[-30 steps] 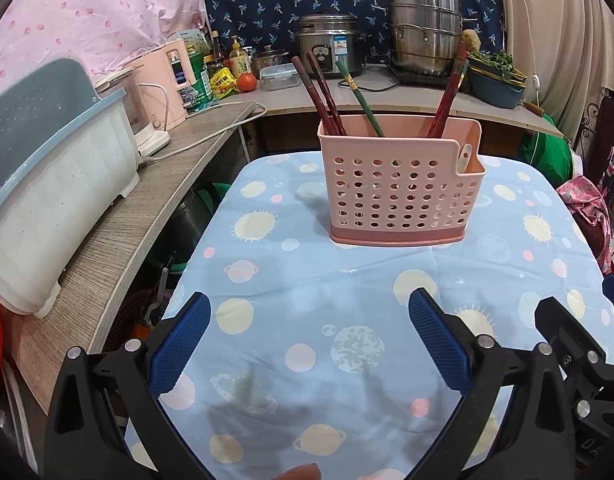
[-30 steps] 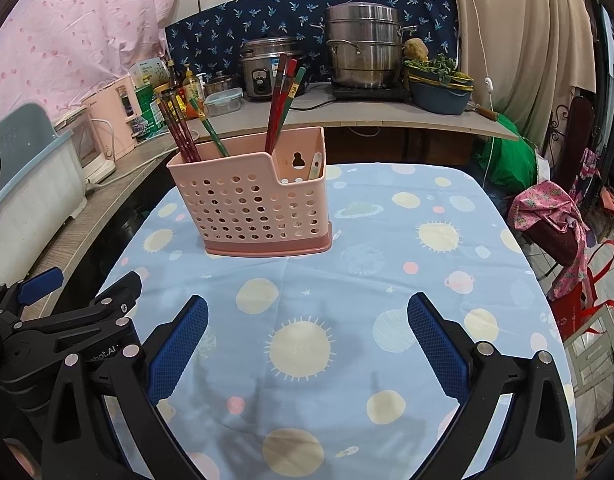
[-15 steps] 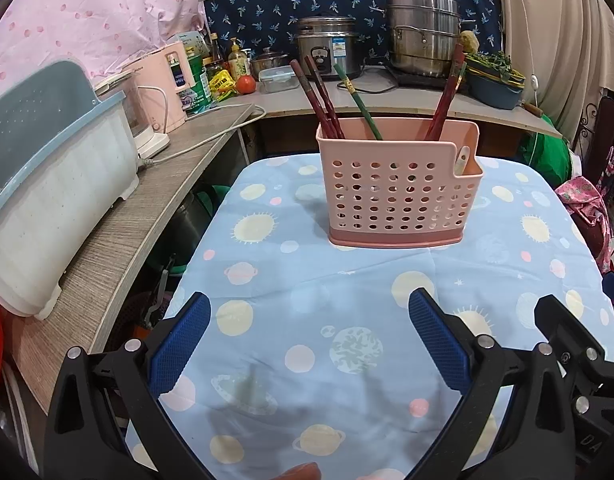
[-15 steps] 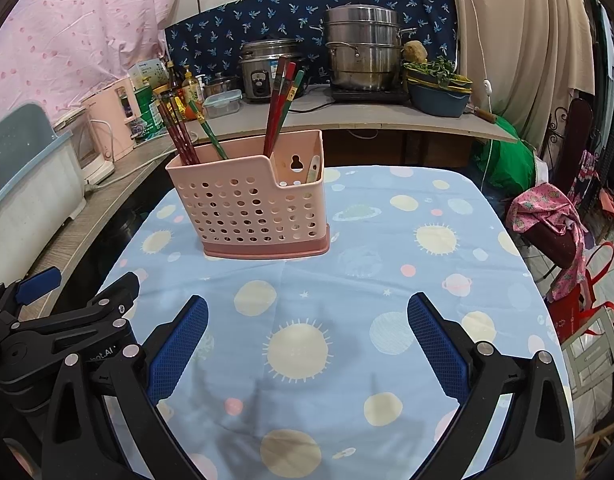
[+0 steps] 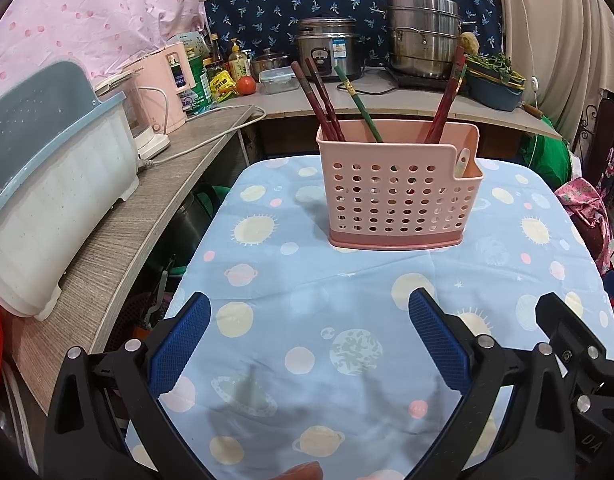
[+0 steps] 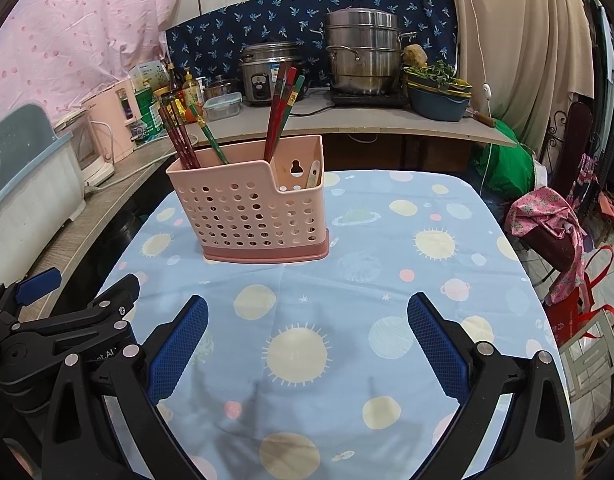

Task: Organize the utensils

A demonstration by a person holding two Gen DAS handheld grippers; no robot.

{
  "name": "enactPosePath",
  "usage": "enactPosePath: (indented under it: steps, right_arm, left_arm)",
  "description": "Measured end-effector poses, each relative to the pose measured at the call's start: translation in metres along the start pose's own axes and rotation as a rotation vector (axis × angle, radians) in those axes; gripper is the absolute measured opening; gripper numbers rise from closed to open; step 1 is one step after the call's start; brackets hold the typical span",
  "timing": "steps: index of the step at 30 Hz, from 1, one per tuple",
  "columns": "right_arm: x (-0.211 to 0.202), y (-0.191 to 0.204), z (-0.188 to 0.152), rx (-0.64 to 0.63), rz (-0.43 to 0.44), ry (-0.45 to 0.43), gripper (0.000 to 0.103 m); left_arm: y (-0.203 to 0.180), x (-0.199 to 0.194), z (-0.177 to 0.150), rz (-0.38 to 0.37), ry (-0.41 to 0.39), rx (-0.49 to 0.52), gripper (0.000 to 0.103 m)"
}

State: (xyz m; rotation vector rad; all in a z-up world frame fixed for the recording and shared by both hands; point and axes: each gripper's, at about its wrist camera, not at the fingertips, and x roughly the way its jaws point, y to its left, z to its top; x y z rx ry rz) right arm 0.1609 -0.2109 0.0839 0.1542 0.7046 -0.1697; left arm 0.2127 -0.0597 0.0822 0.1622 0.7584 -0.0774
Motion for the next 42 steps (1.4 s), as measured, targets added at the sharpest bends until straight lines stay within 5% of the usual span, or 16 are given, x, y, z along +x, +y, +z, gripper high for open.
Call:
enactPosePath:
  steps: [42]
  right_arm:
    - [0.004,0.007,0.004,-0.011,-0.006,-0.013,0.096]
  left_arm:
    - [0.001,0.01,0.009,0.001,0.005,-0.003,0.095]
